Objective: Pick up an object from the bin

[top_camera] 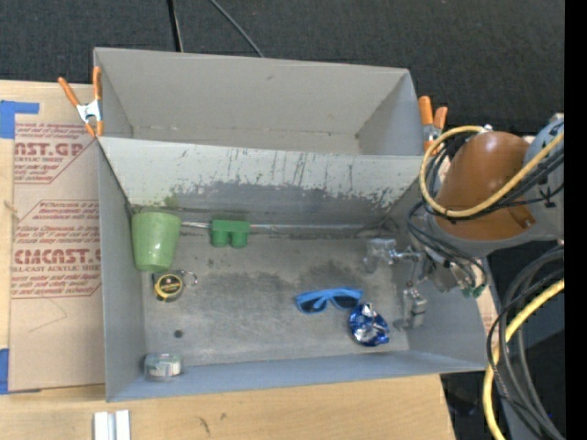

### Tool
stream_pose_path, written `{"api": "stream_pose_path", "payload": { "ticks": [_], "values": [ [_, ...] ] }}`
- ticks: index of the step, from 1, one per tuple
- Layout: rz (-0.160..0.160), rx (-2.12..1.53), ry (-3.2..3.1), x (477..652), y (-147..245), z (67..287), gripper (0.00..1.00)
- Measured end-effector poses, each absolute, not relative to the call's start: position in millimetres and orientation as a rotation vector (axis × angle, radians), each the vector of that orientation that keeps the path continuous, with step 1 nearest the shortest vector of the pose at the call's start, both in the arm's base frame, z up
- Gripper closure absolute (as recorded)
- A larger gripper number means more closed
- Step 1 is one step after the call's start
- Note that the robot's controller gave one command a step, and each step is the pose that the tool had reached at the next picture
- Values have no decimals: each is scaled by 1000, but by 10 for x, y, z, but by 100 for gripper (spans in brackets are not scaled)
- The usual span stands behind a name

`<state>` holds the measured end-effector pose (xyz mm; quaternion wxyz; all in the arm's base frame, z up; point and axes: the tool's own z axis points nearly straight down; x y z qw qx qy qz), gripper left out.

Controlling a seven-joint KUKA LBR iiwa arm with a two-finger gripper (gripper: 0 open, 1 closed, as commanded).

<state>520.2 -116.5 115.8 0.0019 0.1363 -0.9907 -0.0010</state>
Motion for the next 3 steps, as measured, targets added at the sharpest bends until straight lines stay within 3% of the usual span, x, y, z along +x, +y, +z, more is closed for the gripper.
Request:
{"api": "stream_pose_path", "payload": {
  "ticks": [1, 2, 3],
  "values": [
    [0, 465, -3112, 4874, -529, 705, 0],
    [2, 456, -3108, 4869, -565, 733, 100],
    [5, 480, -3116, 4842, -498, 2835, 100]
  ]
}}
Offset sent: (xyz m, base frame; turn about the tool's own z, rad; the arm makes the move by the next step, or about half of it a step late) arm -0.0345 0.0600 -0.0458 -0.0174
